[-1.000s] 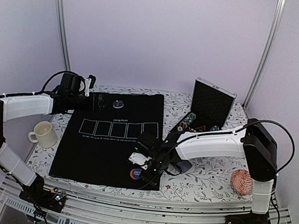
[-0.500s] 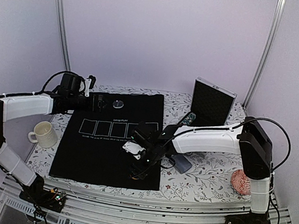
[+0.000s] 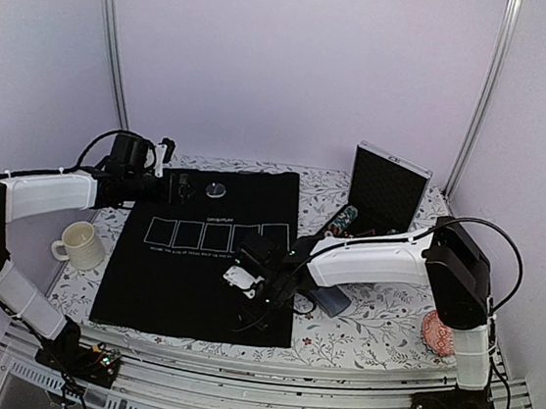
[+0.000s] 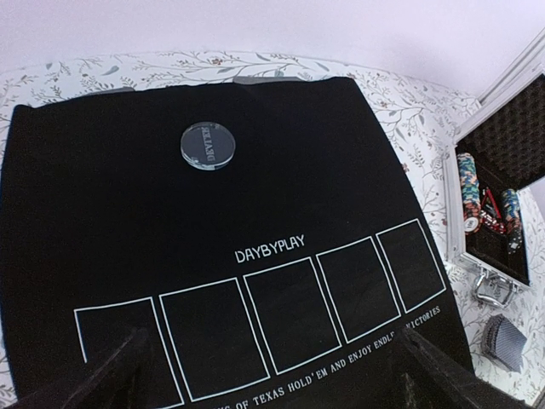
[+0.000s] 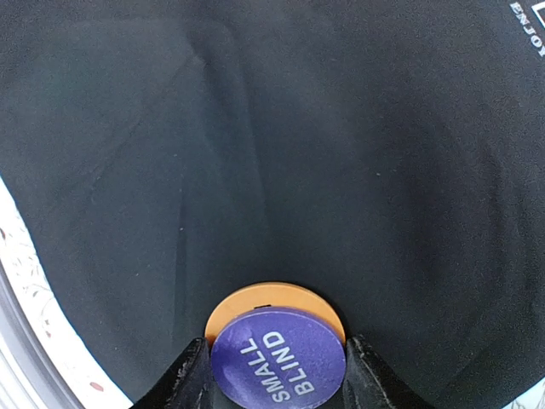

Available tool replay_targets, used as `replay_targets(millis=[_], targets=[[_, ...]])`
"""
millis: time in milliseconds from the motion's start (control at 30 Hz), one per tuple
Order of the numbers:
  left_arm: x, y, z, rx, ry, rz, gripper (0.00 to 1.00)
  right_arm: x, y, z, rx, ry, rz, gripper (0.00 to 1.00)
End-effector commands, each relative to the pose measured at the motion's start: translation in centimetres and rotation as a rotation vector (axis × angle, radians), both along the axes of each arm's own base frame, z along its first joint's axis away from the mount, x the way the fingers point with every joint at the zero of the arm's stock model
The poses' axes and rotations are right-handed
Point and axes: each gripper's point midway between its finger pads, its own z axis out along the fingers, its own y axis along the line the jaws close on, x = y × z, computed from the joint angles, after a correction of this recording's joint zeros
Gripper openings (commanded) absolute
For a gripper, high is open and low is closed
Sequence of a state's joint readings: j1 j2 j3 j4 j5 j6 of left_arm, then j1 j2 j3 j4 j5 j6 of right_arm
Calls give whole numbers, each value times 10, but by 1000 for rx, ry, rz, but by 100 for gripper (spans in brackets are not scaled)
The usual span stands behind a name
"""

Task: Distribute texas hold em gaming equipment
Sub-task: Adjust the small blind button and big blind button on the poker table mat.

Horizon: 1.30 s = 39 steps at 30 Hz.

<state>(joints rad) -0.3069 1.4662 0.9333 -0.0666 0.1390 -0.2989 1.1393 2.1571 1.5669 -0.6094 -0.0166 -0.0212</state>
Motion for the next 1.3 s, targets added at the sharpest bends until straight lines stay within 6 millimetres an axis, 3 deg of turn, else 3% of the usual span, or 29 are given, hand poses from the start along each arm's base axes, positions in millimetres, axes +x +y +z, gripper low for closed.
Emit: replay_targets(millis=[0, 333, 667, 1067, 1167, 1267], targets=[[1, 0, 12, 8, -33, -3, 98, -1, -19, -7, -63, -22, -22, 48], [1, -1, 13, 4, -33, -5, 98, -11, -30, 0, -61, 15, -20, 40], [1, -2, 13, 3, -33, -10, 98, -19, -41, 1, -76, 58, -15, 50], [1, -2, 13, 5, -34, -10, 98, -8, -53, 6, -91, 41, -76, 55], [1, -2, 12, 6, -32, -10, 98, -7, -50, 12, -64, 52, -83, 61], [1, -2, 12, 7, -33, -11, 98, -6, -49, 14, -55, 52, -87, 60]])
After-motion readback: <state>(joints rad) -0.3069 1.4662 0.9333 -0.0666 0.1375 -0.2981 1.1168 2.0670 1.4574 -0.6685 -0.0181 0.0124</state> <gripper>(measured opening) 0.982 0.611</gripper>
